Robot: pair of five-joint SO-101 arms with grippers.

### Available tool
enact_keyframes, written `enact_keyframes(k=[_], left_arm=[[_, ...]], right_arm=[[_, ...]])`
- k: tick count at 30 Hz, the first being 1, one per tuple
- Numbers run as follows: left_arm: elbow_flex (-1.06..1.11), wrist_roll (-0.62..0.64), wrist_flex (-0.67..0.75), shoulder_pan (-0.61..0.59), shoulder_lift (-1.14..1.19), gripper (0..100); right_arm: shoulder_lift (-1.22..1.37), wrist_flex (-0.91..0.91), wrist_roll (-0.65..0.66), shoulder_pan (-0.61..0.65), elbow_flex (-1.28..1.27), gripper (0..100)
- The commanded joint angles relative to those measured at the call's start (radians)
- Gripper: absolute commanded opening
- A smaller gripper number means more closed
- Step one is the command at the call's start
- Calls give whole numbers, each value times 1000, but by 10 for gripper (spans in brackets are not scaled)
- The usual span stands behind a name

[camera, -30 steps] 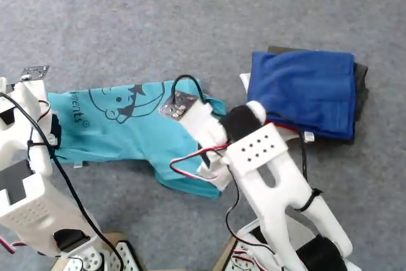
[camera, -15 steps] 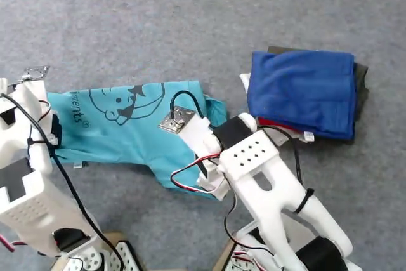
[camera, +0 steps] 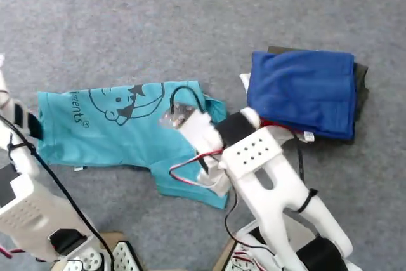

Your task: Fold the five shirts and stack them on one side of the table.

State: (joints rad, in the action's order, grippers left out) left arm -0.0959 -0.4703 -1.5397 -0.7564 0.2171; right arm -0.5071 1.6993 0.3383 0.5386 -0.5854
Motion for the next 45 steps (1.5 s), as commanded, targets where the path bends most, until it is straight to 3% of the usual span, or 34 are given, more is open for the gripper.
enact_keyframes(k=[1, 4, 7, 10, 18, 26, 31, 36, 40, 45], left_arm=[[-171, 141, -66, 36, -3, 26], [-194, 245, -57, 108, -3, 37], [-154, 296, 28, 206, 5, 30], [-133, 350, 120, 274, 43, 30], [-170, 405, 347, 308, 284, 30], [-426, 407, 331, 268, 528, 29], [-576, 404, 239, 266, 658, 29], [-688, 404, 160, 269, 727, 29], [-720, 404, 144, 269, 749, 29], [-725, 404, 143, 265, 753, 29]], right_arm=[[45, -100, -11, -54, 159, 2], [173, -170, -46, -100, 271, 88], [338, -218, -81, -114, 410, 17], [521, -278, -124, -137, 565, 19], [989, -336, -186, -226, 1018, 15], [1359, -270, -186, -331, 1399, 15], [1521, -196, -183, -410, 1641, 15], [1572, 69, -180, -402, 1910, 15], [1517, 71, -186, -390, 1886, 15], [1328, 69, -186, -338, 1526, 15]])
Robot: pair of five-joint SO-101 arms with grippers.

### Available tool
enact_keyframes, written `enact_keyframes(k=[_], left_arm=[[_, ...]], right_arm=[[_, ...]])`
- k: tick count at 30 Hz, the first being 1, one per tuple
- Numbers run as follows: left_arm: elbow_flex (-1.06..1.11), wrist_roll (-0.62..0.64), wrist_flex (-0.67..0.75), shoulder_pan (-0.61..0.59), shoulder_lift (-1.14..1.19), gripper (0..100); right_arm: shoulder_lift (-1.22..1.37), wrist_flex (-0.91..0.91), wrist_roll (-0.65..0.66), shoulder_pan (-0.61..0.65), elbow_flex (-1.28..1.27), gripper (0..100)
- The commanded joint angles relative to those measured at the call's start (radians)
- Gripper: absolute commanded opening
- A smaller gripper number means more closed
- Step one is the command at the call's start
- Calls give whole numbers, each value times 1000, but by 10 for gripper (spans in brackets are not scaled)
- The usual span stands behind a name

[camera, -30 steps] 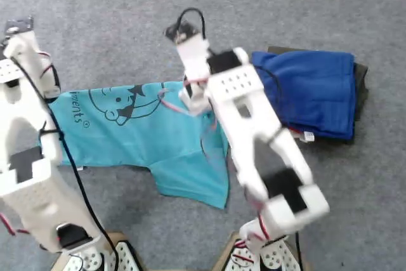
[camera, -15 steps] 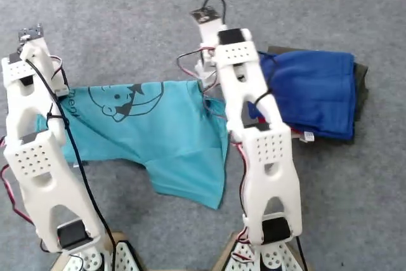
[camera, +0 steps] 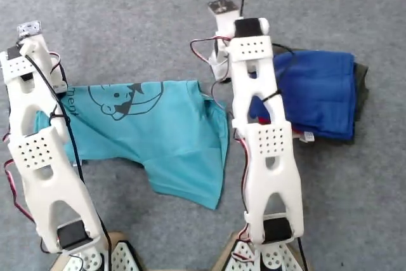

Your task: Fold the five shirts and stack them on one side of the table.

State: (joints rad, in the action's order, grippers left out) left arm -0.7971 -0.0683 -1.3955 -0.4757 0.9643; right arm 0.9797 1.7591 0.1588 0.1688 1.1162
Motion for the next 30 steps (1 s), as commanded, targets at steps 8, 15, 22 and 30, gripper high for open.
enact_keyframes(k=[8, 15, 22, 30], left_arm=[[-21, 2, -2, -16, 6, 29], [-18, 2, -2, -19, 6, 29], [-18, 2, -2, -21, 6, 29], [-16, 2, -2, -21, 6, 29]], right_arm=[[-341, -74, -6, 87, -529, 15], [-232, -292, -6, 97, -550, 15], [-111, -348, -3, 40, -401, 15], [59, -287, -2, -61, -108, 15]])
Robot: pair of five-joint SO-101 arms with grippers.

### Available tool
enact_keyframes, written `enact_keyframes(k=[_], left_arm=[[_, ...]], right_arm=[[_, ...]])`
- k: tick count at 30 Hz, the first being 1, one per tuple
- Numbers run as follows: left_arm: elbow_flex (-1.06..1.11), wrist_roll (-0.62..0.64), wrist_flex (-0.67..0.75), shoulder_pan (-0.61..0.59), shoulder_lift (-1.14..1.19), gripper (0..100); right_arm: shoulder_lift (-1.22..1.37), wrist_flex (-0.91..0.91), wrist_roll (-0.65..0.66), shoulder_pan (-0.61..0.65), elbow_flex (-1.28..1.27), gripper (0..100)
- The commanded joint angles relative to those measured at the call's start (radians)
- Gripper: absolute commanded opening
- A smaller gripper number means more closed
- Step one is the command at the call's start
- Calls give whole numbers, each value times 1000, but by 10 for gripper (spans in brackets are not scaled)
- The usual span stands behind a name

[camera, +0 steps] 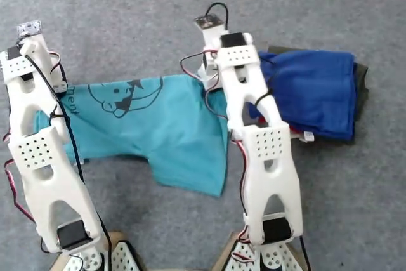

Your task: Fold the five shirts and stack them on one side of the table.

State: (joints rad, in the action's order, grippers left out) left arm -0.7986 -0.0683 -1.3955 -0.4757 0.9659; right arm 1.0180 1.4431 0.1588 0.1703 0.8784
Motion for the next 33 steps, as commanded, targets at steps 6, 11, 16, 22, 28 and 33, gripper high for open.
enact_keyframes(k=[6, 11, 16, 22, 28, 33], left_arm=[[-15, 2, -2, -21, 5, 29], [-15, 2, -2, -21, 5, 29], [-15, 2, -2, -21, 3, 29], [-13, 2, -2, -21, 3, 29], [-13, 2, -2, -21, 3, 29], [-13, 2, -2, -21, 3, 29]], right_arm=[[91, 206, 0, -98, 355, 15], [119, 325, -2, -103, 496, 15], [71, 325, -8, -5, 545, 15], [-5, 324, -78, 160, 496, 15], [76, 253, -77, 104, 360, 15], [179, 222, -77, -37, 390, 15]])
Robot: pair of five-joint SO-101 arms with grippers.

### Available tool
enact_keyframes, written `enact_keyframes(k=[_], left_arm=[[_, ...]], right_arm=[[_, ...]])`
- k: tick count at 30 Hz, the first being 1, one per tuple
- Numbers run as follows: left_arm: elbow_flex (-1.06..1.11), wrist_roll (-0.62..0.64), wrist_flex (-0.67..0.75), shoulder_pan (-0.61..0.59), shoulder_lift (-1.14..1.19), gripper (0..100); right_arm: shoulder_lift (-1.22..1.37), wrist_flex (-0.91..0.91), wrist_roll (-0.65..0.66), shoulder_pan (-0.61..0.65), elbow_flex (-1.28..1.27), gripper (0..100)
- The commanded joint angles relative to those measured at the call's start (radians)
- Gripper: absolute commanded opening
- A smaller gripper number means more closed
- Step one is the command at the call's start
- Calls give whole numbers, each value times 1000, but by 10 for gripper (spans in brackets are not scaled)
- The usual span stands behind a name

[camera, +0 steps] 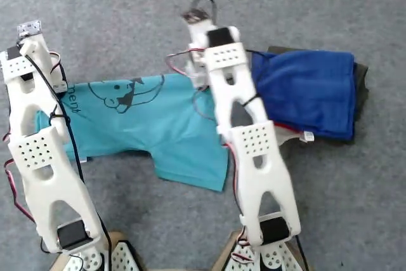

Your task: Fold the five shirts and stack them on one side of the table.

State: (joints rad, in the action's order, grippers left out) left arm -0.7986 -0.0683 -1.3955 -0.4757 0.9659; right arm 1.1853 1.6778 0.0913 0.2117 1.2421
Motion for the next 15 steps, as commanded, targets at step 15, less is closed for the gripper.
enact_keyframes(k=[15], left_arm=[[-236, 2, -201, 10, -2, 29]], right_arm=[[-96, 91, 9, -49, 236, 15]])
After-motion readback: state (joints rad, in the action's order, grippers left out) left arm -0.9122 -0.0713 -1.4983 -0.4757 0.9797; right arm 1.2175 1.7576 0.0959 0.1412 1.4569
